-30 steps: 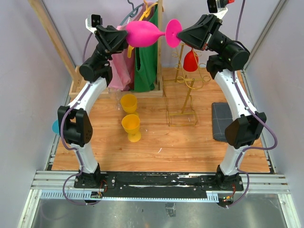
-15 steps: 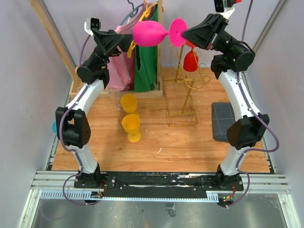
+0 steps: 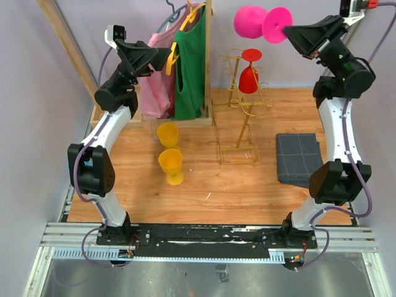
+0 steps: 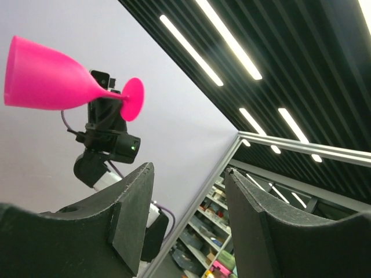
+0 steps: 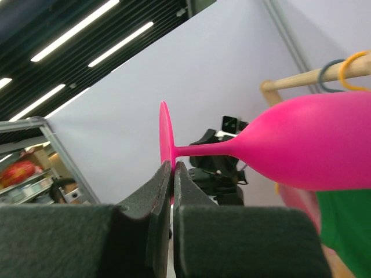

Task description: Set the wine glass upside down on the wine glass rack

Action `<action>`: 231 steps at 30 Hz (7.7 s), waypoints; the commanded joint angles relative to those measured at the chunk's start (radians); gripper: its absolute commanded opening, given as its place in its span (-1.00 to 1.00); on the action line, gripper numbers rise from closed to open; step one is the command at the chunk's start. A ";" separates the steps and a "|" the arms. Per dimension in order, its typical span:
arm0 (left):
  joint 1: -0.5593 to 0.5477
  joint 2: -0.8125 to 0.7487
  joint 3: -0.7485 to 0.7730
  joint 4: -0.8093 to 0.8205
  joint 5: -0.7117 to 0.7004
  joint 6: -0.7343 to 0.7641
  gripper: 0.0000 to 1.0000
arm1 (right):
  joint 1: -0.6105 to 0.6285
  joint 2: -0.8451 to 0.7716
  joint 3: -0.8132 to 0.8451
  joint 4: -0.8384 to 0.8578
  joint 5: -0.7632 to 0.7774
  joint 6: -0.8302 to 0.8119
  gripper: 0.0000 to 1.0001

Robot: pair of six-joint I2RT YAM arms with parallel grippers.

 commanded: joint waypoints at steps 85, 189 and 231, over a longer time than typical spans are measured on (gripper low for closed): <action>0.013 -0.208 -0.151 -0.028 0.204 0.281 0.11 | -0.014 0.131 -0.020 -1.259 0.053 -0.766 -0.98; -0.319 -0.229 -0.077 -2.332 -0.708 1.912 0.01 | -0.128 -0.258 -0.197 -1.483 0.097 -0.999 -0.31; -0.445 -0.232 0.165 -2.398 -0.766 1.868 -0.99 | -0.128 -0.269 -0.219 -1.464 0.096 -0.984 -0.31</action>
